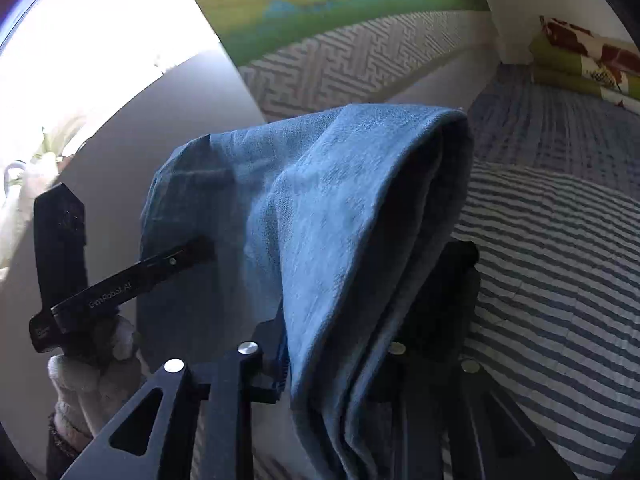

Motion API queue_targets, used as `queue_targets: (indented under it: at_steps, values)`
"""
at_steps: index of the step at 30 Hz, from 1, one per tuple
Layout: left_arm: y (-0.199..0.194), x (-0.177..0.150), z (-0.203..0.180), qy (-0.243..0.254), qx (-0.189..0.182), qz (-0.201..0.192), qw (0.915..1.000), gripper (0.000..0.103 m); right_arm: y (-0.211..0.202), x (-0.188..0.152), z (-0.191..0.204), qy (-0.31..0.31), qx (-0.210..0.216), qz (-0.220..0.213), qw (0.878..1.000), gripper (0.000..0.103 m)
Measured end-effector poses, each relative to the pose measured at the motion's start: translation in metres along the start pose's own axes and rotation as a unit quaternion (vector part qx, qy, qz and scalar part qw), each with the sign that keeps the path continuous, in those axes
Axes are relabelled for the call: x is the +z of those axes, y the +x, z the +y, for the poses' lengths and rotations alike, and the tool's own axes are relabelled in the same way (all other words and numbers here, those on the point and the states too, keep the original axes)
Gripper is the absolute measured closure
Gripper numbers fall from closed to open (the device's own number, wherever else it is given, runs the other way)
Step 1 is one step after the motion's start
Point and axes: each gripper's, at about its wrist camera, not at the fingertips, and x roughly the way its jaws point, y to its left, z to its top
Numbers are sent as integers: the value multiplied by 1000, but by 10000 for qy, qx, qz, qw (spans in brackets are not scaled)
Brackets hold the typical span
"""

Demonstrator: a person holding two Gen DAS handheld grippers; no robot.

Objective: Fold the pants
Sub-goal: 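Grasp the folded jacket with the left tool while the right tool grasps it, lift, then place the folded jacket on top of the black clothes stack and open both tools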

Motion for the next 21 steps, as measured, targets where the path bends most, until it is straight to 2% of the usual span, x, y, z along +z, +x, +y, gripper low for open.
queue_targets:
  at_steps: [2, 3, 5, 8, 11, 14, 17, 21]
  values:
    - [39, -5, 9, -40, 641, 257, 9976, 53, 25, -3, -15, 87, -720, 250, 9971, 62]
    - [49, -7, 12, -34, 780, 300, 9965, 53, 32, -6, -21, -9, -1058, 270, 9940, 62]
    - [53, -10, 16, -32, 897, 204, 9958, 53, 28, -12, -26, -236, -1404, 131, 9897, 62]
    - [34, -9, 21, -132, 733, -76, 9972, 53, 11, -10, -12, -278, -1297, -191, 9910, 62]
    - [-1, -14, 10, -48, 430, -240, 9988, 52, -7, -19, 6, -575, -518, -446, 9960, 62]
    - [-24, -31, -1, 149, 334, -238, 9990, 49, -6, -39, 33, -965, -188, -159, 9950, 62]
    - [-35, -58, -7, 305, 327, 76, 9990, 48, 1, -67, 51, -1179, -412, 242, 9919, 62]
    - [-50, -109, -10, 239, 493, 418, 9976, 47, -8, -97, 41, -1054, -513, 729, 9904, 62]
